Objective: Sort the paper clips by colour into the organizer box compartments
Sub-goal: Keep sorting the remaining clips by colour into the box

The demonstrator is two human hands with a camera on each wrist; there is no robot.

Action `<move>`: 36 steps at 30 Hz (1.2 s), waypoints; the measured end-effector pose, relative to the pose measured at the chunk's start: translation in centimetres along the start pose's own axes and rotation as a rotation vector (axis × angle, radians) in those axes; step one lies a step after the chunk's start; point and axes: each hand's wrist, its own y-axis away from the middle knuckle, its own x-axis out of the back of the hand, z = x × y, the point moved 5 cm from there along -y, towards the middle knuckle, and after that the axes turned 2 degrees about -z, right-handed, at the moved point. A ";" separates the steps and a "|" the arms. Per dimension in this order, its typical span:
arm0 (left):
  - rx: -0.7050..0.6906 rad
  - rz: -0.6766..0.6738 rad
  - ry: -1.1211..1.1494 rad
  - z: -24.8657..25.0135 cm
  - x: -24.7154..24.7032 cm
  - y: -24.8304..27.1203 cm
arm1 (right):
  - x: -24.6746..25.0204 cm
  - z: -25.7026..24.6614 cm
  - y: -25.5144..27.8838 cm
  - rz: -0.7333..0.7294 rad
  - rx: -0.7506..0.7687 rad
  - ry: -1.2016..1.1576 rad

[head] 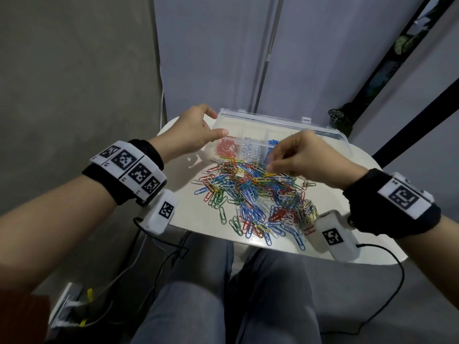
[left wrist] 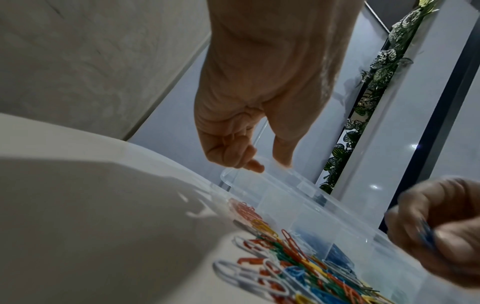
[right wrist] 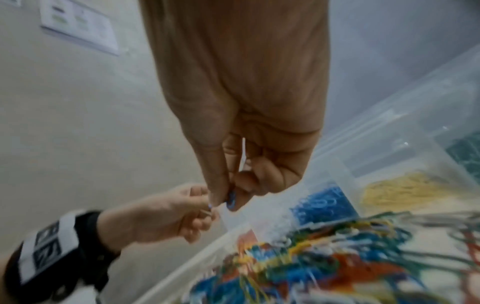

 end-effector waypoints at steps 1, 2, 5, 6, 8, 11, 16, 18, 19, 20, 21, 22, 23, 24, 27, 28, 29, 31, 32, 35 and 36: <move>-0.001 -0.002 0.001 0.0 0.0 0.0 | 0.9 -0.2 -0.2 0.068 -0.003 -0.039; -0.001 -0.004 0.001 0.0 0.0 0.1 | 1.9 -0.4 -0.3 0.141 -0.005 -0.063; -0.005 -0.003 -0.002 0.1 0.0 0.1 | 4.2 -0.5 -1.0 0.310 -0.027 -0.070; -0.005 -0.004 -0.003 0.1 0.0 0.1 | 4.7 -0.4 -1.2 0.338 -0.041 -0.053; -0.003 -0.007 0.000 0.2 0.0 0.2 | 4.8 0.0 -1.8 0.352 -0.074 -0.005; 0.003 -0.009 0.003 0.2 -0.1 0.2 | 4.5 0.5 -2.2 0.351 -0.091 0.095; 0.015 -0.011 0.020 0.0 0.0 0.1 | 4.1 -0.4 -0.4 0.206 0.017 0.167; 0.019 -0.015 0.022 0.0 0.0 0.0 | 3.0 -0.4 0.7 0.051 0.030 0.270; 0.021 -0.015 0.024 0.0 0.0 0.0 | 2.4 -0.1 1.2 -0.023 0.027 0.331; 0.022 -0.014 0.026 0.0 0.0 0.0 | 1.7 0.4 1.6 -0.093 0.026 0.383; 0.022 -0.013 0.029 0.0 -0.1 0.0 | 1.2 0.9 2.0 -0.159 0.030 0.419; 0.022 -0.011 0.031 0.0 -0.1 0.1 | 0.6 1.4 2.3 -0.217 0.036 0.446; 0.022 -0.011 0.033 0.1 -0.1 0.1 | 0.1 1.7 2.7 -0.264 0.046 0.469; 0.022 -0.011 0.032 0.1 -0.1 0.1 | -0.3 2.0 3.0 -0.299 0.057 0.494; 0.024 -0.011 0.032 0.2 -0.1 0.1 | -1.4 2.7 3.2 -0.327 0.083 0.591; 0.025 -0.010 0.034 0.2 -0.1 0.1 | -1.6 2.8 3.0 -0.308 0.098 0.603; 0.025 -0.009 0.033 0.2 -0.1 0.1 | -1.8 2.9 2.8 -0.286 0.119 0.595; 0.025 -0.009 0.026 0.2 -0.1 0.2 | -1.8 3.2 2.4 -0.243 0.130 0.556; 0.024 -0.008 0.024 0.2 -0.1 0.2 | -1.7 3.3 2.2 -0.218 0.113 0.537; 0.023 -0.003 0.019 0.2 -0.1 0.3 | -0.9 3.5 1.7 -0.141 0.009 0.414; 0.021 -0.001 0.012 0.2 0.0 0.3 | -0.6 3.5 1.6 -0.109 -0.026 0.321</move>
